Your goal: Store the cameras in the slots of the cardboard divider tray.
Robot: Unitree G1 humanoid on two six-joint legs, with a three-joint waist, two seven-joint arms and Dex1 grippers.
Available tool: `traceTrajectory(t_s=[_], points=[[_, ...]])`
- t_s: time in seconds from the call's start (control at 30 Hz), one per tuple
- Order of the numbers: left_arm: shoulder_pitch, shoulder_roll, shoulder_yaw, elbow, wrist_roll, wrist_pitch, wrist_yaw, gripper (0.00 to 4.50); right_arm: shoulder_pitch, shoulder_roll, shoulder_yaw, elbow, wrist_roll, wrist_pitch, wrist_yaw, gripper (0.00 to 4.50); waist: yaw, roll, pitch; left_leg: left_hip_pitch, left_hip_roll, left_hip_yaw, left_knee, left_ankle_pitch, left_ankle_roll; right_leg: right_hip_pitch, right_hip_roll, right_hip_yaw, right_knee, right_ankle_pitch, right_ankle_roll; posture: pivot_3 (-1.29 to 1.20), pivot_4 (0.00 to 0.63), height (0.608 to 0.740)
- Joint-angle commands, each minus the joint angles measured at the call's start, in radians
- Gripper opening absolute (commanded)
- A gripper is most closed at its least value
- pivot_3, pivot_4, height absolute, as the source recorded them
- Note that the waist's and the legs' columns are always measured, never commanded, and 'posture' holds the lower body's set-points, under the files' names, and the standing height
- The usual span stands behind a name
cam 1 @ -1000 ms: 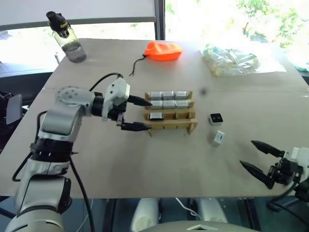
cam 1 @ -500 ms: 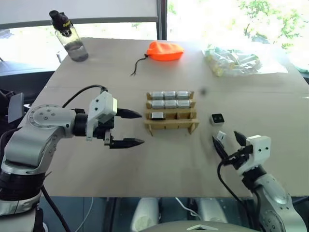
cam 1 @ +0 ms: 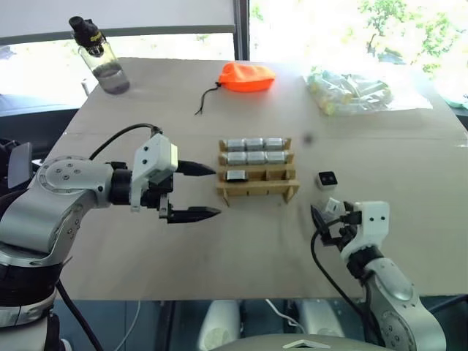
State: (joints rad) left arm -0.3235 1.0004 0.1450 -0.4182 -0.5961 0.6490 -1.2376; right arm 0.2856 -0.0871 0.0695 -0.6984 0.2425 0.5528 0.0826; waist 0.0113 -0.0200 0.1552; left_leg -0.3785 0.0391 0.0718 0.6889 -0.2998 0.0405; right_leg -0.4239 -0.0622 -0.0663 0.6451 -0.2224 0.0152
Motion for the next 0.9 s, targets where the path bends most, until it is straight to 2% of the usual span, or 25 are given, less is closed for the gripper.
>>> traceTrajectory(t_s=[0.03, 0.13, 0.23, 0.27, 0.33, 0.5, 0.6, 0.73, 0.8, 0.9], points=[[0.002, 0.018, 0.046, -0.053, -0.053, -0.004, -0.008, 4.44, -0.015, 0.006, -0.010, -0.020, -0.006, 0.024, -0.027, 4.50, 0.000, 0.000, 0.000, 0.000, 0.000, 0.000, 0.000, 0.000, 0.000, 0.000, 0.000, 0.000, 0.000, 0.000, 0.000, 0.00, 0.150, 0.726], [0.008, 0.026, 0.042, -0.058, -0.052, -0.010, 0.000, 4.50, -0.018, 0.004, -0.009, -0.025, -0.007, 0.043, -0.034, 3.70, 0.000, 0.000, 0.000, 0.000, 0.000, 0.000, 0.000, 0.000, 0.000, 0.000, 0.000, 0.000, 0.000, 0.000, 0.000, 0.00, 0.150, 0.726], [0.014, 0.029, 0.045, -0.059, -0.057, -0.015, -0.001, 4.50, -0.016, -0.001, -0.005, -0.040, -0.007, 0.073, -0.039, 2.28, 0.000, 0.000, 0.000, 0.000, 0.000, 0.000, 0.000, 0.000, 0.000, 0.000, 0.000, 0.000, 0.000, 0.000, 0.000, 0.00, 0.150, 0.726], [0.015, 0.031, 0.046, -0.058, -0.056, -0.017, -0.002, 4.50, -0.015, -0.002, -0.005, -0.046, -0.003, 0.088, -0.039, 1.56, 0.000, 0.000, 0.000, 0.000, 0.000, 0.000, 0.000, 0.000, 0.000, 0.000, 0.000, 0.000, 0.000, 0.000, 0.000, 0.00, 0.150, 0.726], [0.017, 0.032, 0.046, -0.055, -0.056, -0.022, -0.004, 4.50, -0.015, -0.001, -0.007, -0.051, 0.001, 0.097, -0.039, 0.80, 0.000, 0.000, 0.000, 0.000, 0.000, 0.000, 0.000, 0.000, 0.000, 0.000, 0.000, 0.000, 0.000, 0.000, 0.000, 0.00, 0.150, 0.726], [0.026, 0.037, 0.051, -0.047, -0.051, -0.034, -0.011, 4.50, -0.032, -0.029, -0.026, -0.071, 0.005, 0.110, -0.022, 0.81, 0.000, 0.000, 0.000, 0.000, 0.000, 0.000, -0.001, 0.000, 0.000, 0.000, 0.000, 0.000, 0.000, 0.000, 0.000, 0.00, 0.150, 0.726], [0.034, 0.039, 0.055, -0.043, -0.051, -0.041, -0.010, 4.50, -0.156, -0.166, -0.064, -0.059, 0.067, 0.105, 0.139, 0.81, -0.003, 0.000, 0.000, 0.000, 0.000, 0.001, 0.000, 0.000, 0.000, 0.000, 0.000, -0.001, -0.001, 0.000, 0.000, 0.00, 0.150, 0.726], [0.036, 0.028, 0.054, -0.030, -0.053, -0.040, 0.003, 4.50, -0.326, -0.336, -0.087, 0.024, 0.222, 0.077, 0.435, 0.81, -0.007, 0.000, 0.000, 0.001, 0.000, 0.002, 0.000, 0.000, 0.000, 0.000, 0.001, -0.001, -0.001, 0.000, 0.000, 0.00, 0.150, 0.726], [0.041, 0.018, 0.060, -0.007, -0.048, -0.035, 0.025, 4.50, -0.419, -0.404, -0.043, 0.108, 0.209, 0.011, 0.561, 0.81, -0.006, 0.000, 0.000, 0.001, 0.000, 0.000, -0.001, 0.000, 0.000, 0.000, 0.003, -0.002, -0.001, 0.000, 0.000, 0.00, 0.150, 0.726], [0.077, 0.015, 0.071, -0.009, -0.035, -0.044, 0.041, 4.50, -0.592, -0.430, 0.032, 0.285, 0.186, -0.079, 0.712, 0.81, -0.012, 0.000, 0.001, 0.001, 0.000, 0.000, -0.001, 0.000, 0.000, -0.001, 0.006, -0.001, -0.001, 0.000, -0.001, 0.00, 0.150, 0.726]])
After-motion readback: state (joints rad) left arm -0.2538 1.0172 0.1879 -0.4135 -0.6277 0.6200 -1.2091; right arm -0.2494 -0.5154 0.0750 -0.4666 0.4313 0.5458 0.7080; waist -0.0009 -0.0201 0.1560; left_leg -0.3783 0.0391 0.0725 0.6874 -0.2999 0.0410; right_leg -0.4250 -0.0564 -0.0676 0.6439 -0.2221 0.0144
